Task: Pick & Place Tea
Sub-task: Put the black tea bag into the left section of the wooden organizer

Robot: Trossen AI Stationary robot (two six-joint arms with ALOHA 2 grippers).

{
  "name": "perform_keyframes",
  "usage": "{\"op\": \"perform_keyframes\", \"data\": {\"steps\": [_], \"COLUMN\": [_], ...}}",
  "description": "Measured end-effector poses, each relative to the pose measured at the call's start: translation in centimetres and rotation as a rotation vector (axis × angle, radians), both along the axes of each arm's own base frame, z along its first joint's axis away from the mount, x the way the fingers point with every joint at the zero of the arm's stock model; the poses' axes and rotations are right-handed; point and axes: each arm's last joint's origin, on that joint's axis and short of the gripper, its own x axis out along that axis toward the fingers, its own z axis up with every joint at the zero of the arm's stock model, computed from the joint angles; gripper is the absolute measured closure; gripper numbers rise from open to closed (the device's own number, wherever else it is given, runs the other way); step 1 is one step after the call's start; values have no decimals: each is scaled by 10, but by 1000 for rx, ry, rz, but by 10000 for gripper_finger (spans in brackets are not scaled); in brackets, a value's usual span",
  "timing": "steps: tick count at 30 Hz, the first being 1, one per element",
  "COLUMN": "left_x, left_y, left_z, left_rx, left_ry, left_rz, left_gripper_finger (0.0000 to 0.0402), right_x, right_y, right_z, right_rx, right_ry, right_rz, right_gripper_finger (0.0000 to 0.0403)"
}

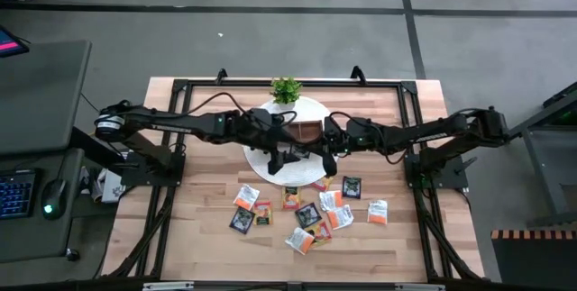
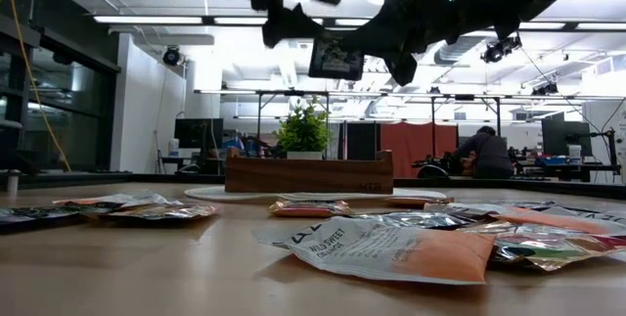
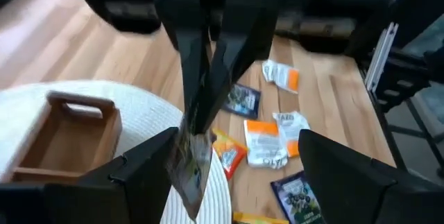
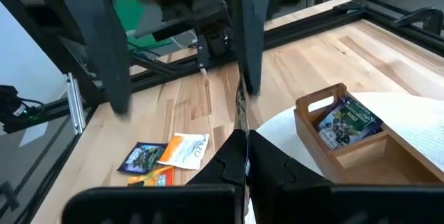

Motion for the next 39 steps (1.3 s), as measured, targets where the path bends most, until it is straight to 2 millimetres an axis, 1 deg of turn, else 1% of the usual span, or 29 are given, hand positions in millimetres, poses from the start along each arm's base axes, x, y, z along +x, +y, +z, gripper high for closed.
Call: {"op": "perform_keyframes", "data": {"steps": [2, 4, 9, 11, 15, 18, 26, 35, 39], "left_x": [0, 0, -4, -4, -5, -5, -5, -5, -5], "left_y": [0, 1, 1, 1, 1, 1, 1, 3, 3], "left_z": [3, 0, 3, 2, 0, 0, -1, -1, -1], "left_rx": [8, 16, 33, 33, 32, 34, 37, 73, 73], "left_ry": [-15, 4, 4, 24, 38, 40, 47, 49, 49], "left_rz": [13, 31, 24, 23, 23, 24, 26, 93, 96], "left_gripper_finger": [118, 132, 187, 206, 233, 241, 243, 244, 262], "right_x": [0, 0, 0, 0, 0, 0, 1, 1, 1], "right_y": [0, 0, 0, 0, 0, 0, 0, 0, 0], "right_z": [0, 0, 0, 0, 0, 1, 5, 5, 5], "right_rx": [0, 0, 0, 0, 0, 0, -4, -4, 3], "right_ry": [-1, -1, -1, 1, -3, -9, -55, -54, -54], "right_rz": [0, -2, -2, 0, 0, 1, -1, -1, -2], "right_gripper_finger": [403, 403, 403, 403, 403, 403, 403, 403, 403]}}
